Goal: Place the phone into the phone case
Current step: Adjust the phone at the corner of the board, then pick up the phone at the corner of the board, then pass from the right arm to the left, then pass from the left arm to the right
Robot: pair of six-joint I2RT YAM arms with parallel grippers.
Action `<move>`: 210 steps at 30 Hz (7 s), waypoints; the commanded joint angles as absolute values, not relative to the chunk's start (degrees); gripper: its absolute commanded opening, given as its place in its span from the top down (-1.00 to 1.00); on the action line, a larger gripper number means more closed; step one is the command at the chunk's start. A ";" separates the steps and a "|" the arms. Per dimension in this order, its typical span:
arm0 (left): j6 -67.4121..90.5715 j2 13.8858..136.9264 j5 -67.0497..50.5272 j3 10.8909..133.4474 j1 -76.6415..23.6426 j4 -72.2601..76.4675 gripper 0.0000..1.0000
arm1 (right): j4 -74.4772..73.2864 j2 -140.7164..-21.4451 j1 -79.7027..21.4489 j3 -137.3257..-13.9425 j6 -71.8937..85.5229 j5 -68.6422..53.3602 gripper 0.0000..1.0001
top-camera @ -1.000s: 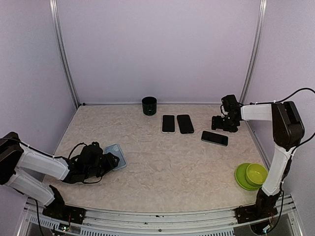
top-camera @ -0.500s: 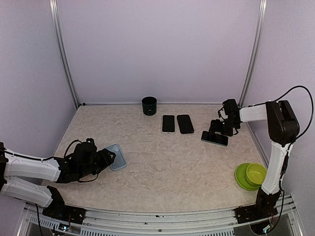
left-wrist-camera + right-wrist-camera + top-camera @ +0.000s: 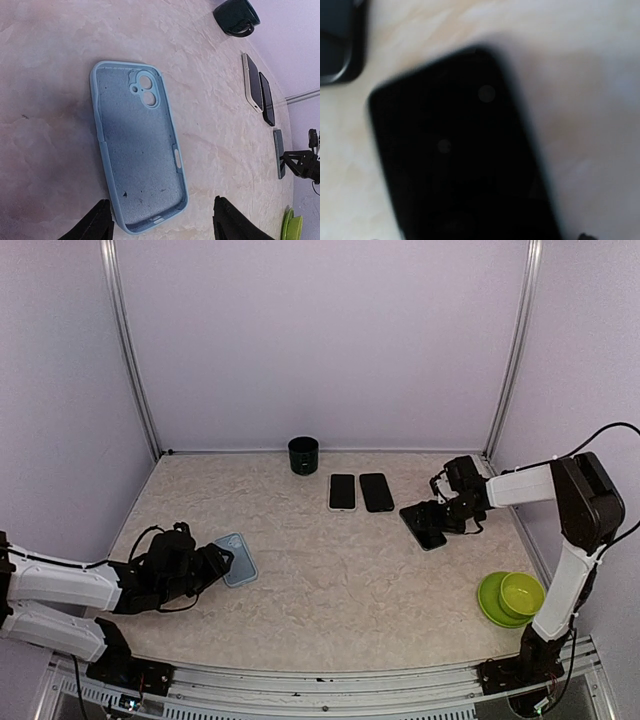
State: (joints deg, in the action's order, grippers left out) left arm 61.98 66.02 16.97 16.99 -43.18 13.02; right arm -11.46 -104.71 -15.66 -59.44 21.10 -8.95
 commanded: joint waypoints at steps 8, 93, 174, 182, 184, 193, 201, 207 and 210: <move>62.85 65.12 16.50 14.64 -43.48 14.25 -0.34 | -16.30 -106.38 -20.85 -60.71 20.15 1.49 -0.76; 40.90 72.57 1.84 27.66 -60.05 31.91 -0.33 | 6.56 -84.78 -69.53 -47.22 1.24 22.41 -0.35; 34.38 61.53 4.31 23.95 -61.54 39.17 0.93 | 12.44 -66.78 -73.69 -40.48 21.42 25.20 -0.95; 34.61 59.59 2.36 21.54 -61.55 45.15 1.00 | 13.98 -66.85 -72.04 -41.30 28.41 17.07 -0.92; 34.77 58.89 1.61 20.78 -61.56 46.76 1.00 | 15.05 -66.65 -70.93 -40.83 30.98 13.44 -0.91; 35.07 57.31 -3.99 19.34 -61.60 52.84 1.00 | 21.87 -66.36 -64.77 -38.15 39.65 0.22 -0.86; 36.73 59.61 -6.02 19.69 -61.58 56.37 1.00 | 26.20 -68.81 -63.00 -38.27 40.84 -9.42 -0.85; 37.61 62.14 -7.26 20.30 -61.61 59.14 1.00 | 29.96 -71.48 -62.95 -38.84 41.17 -14.79 -0.80; 37.70 62.96 -7.85 20.89 -61.54 59.23 1.00 | 31.20 -72.50 -62.93 -39.19 41.21 -16.97 -0.78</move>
State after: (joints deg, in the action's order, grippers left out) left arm 37.10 62.46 -6.15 19.22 -61.23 52.84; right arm 27.22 -71.26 -63.29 -38.46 40.60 -12.12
